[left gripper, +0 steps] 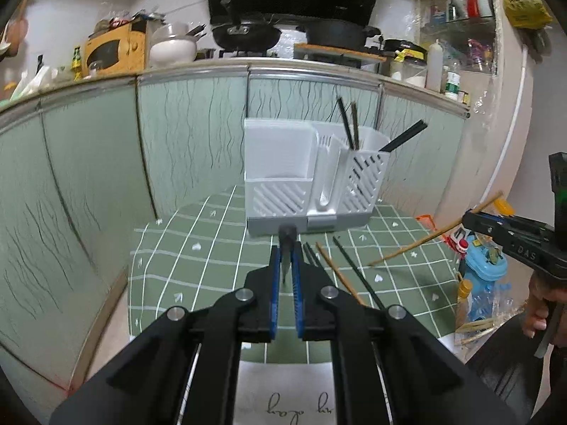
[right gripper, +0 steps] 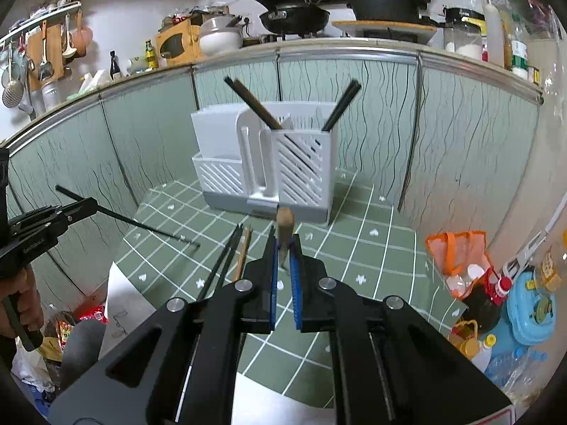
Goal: Organize utensils
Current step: 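Lift both held chopsticks and carry them above the white holder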
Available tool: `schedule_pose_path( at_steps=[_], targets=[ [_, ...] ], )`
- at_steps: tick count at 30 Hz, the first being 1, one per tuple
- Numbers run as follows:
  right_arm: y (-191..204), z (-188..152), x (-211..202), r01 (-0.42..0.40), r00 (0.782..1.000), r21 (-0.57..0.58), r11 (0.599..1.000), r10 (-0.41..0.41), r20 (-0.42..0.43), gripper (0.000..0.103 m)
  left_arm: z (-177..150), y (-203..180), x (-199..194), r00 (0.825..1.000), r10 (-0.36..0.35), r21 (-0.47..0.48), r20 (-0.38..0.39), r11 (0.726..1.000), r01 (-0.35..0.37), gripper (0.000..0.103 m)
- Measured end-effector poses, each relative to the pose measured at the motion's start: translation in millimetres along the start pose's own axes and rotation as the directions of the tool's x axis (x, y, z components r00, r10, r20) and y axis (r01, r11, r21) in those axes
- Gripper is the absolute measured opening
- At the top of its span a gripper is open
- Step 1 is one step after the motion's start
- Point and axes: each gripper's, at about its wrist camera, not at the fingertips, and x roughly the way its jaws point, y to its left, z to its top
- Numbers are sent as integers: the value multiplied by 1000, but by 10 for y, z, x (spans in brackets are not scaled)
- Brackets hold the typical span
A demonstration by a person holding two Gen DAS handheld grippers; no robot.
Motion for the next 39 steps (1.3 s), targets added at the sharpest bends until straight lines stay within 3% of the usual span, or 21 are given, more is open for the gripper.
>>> schedule_pose_path(
  at_steps=[13,22,29,39],
  targets=[
    [-94,354,-166,-51,998,10,999,51,31,6,397,-87,-99,997,-80,80,10,994,78,8],
    [-161,575,-237,-87,996,-3,996,87,24,6,667,-134,-49,983,-182,85,8,980,180,8],
    [-272,778,-296,-141,990,16,990,140,28,6,930,-171,14,977,-211,88,9,974,210,8],
    [-440,1197,-361,-137,989,-5,991,137,51,6,1399,-393,71,966,-257,119,38,961,251,8]
  ],
)
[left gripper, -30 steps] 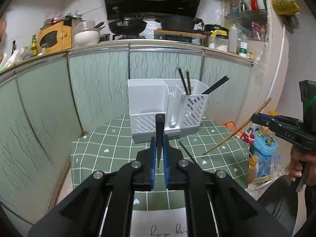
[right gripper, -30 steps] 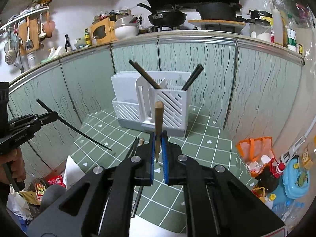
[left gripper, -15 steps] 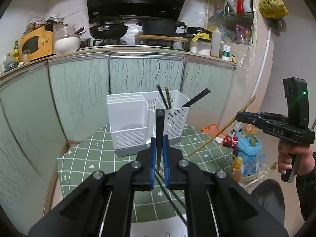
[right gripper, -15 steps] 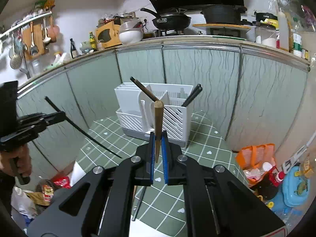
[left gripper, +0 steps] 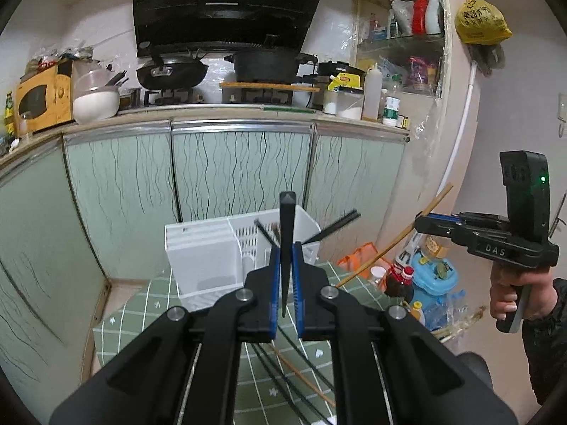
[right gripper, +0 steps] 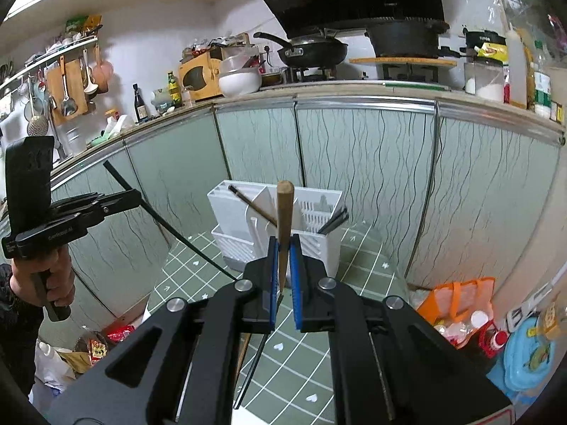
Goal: Organize utensils
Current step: 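Lift both held chopsticks and carry them above the white holder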
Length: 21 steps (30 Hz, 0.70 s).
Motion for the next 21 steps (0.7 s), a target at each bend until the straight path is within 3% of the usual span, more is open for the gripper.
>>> schedule_pose_path(
  at_steps=[10,21],
  targets=[
    [-190,437,-19,18,999,-16,1000,-18,38,6,510,-82,229,998,-58,12,35,998,58,8],
    [-342,773,228,14,998,-31,999,-12,63,6,788,42,588,997,-55,1,51,998,55,8]
  ],
)
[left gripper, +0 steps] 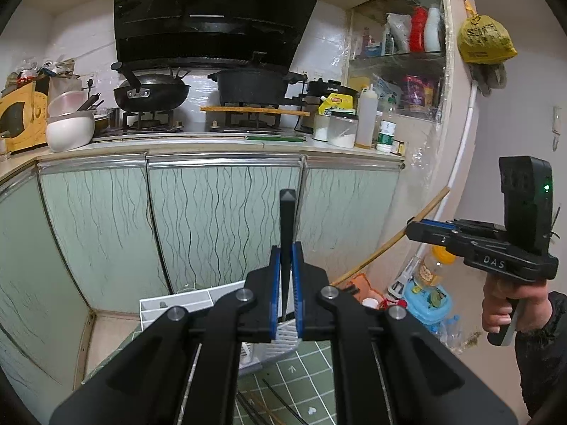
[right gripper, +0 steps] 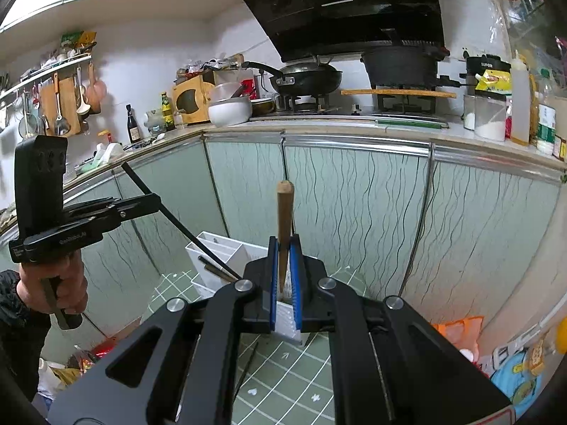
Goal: Organize utensils
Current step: 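Lift both held chopsticks and carry them above the white holder, then open both grippers to drop the chopsticks into the white holder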
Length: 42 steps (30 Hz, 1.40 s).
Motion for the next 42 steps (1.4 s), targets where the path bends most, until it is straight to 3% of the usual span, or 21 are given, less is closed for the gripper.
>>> schedule_pose_path(
  at_steps=[12,24,25,26,27,28,32,42],
  targets=[
    [-114,-161,563,16,998,-11,1000,-17,-57,6,-154,183,420,999,33,-17,-17,999,-33,8],
    [-163,-295,846,17,995,-3,1000,-17,-102,7,-267,205,698,998,55,5,-43,998,-55,8],
    [-166,-304,866,21,994,-4,1000,-21,-110,10,-279,200,690,998,59,12,-32,998,-59,17],
    [-164,-307,874,28,993,-4,1000,-28,-112,29,-288,186,678,998,62,26,-25,998,-62,32],
    [-160,-324,864,45,994,-10,999,-46,-104,63,-290,169,663,997,76,35,-20,997,-76,70],
    [-153,-337,848,50,994,-17,999,-51,-95,74,-294,155,639,995,94,47,-10,994,-94,96],
    [-126,-397,802,70,993,-41,997,-74,-93,90,-313,136,530,991,136,73,8,988,-136,96],
    [50,-469,543,74,995,-73,995,-79,-65,95,-433,94,304,989,145,74,-6,987,-145,96]
  ],
)
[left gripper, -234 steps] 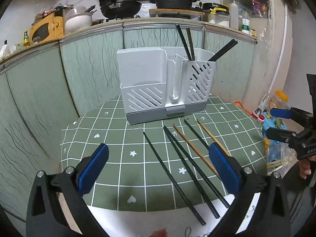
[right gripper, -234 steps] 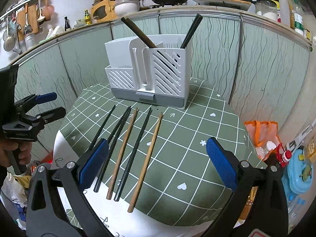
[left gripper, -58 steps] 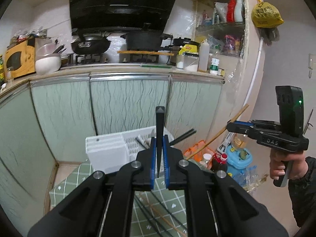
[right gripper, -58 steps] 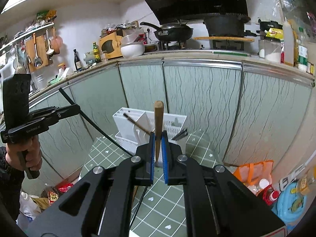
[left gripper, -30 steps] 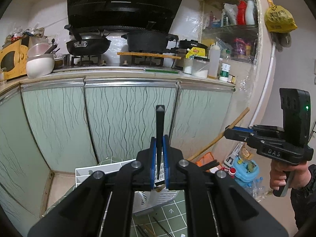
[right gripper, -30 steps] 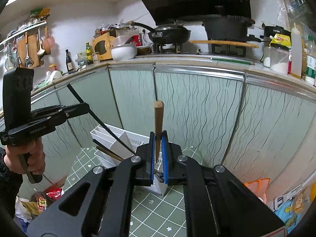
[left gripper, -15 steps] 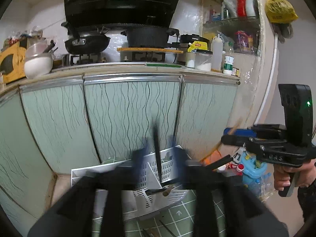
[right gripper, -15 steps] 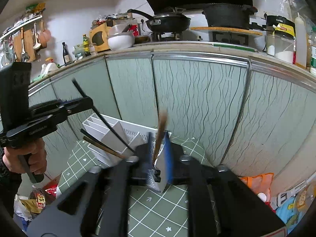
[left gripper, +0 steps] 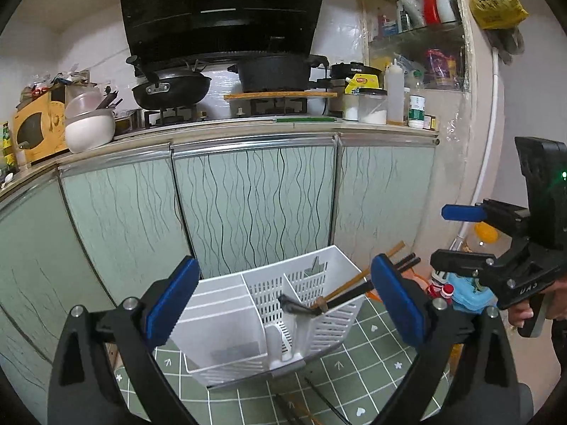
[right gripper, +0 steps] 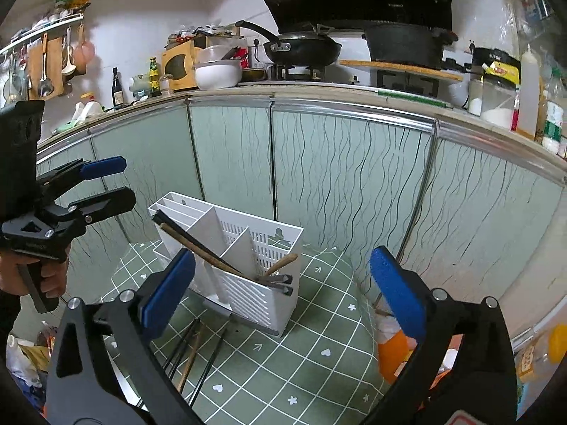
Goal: Organize utensils
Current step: 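Open both grippers to drop the chopsticks into the white holder, then pull both open grippers back toward the remaining chopsticks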
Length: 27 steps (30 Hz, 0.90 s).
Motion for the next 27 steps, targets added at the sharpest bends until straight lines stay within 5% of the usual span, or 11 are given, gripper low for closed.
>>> schedule_pose_path(
  at_steps=[27],
  targets=[
    [316,-287,-621,-15,999,6,1000,15,41,95,-585,-148,-637,1000,26,-16,-12,1000,-27,96]
  ],
)
